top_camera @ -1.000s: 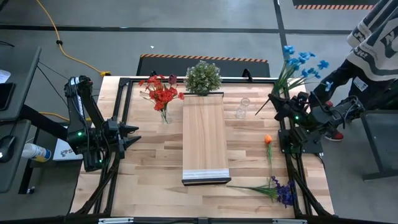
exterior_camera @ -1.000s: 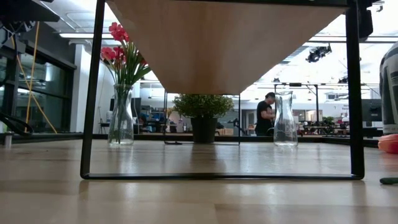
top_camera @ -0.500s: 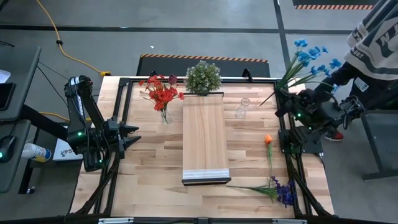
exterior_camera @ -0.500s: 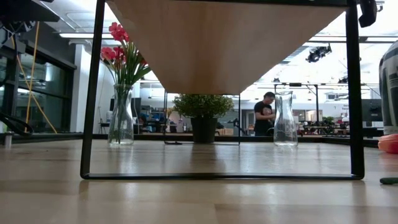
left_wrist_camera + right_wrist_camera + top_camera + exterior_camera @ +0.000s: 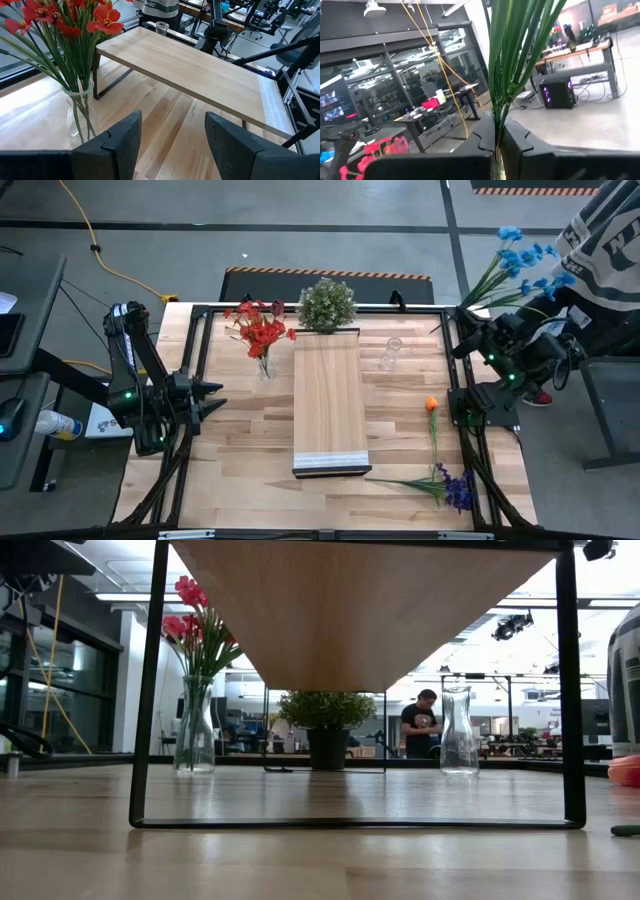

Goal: Pick and place flowers into a vace then onto a shelf
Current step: Put the blue flowers into the right transparent vase

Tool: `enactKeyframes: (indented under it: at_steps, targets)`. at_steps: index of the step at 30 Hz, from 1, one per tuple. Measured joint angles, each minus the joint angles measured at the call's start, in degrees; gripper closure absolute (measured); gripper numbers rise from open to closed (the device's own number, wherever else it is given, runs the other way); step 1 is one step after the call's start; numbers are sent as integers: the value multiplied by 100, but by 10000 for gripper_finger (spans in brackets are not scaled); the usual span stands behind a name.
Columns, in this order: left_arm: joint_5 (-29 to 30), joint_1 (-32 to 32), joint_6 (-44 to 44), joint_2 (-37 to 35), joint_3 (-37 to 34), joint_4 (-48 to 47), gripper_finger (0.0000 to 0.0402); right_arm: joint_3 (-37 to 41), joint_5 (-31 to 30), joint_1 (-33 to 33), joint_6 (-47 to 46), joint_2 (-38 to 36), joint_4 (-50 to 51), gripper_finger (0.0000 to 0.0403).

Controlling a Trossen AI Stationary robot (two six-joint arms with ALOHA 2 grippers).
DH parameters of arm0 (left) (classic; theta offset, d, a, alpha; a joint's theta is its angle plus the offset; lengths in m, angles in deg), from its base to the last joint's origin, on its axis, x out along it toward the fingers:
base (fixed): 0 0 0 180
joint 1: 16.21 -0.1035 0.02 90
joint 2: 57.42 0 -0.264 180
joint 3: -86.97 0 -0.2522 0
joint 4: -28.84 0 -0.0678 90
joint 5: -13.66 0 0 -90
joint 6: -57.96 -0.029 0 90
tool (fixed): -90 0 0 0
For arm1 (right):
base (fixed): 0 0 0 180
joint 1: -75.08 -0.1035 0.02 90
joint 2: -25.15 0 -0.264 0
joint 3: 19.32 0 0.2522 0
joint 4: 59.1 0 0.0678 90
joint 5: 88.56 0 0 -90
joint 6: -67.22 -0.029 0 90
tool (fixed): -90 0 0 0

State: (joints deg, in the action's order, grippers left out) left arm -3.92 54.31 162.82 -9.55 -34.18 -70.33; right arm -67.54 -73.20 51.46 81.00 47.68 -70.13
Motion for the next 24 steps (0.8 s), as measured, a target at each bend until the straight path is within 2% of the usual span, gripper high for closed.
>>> enactKeyframes:
  at_steps: [7,18,24]
  targets:
    - [0,0,0,-1,1,0,151,0,-3,0,934,0,-631,403]
    - [0,1,0,0,1,0,151,0,-91,12,980,312,-638,403]
    - [0,0,0,1,1,0,151,0,-32,429,974,658,-737,403]
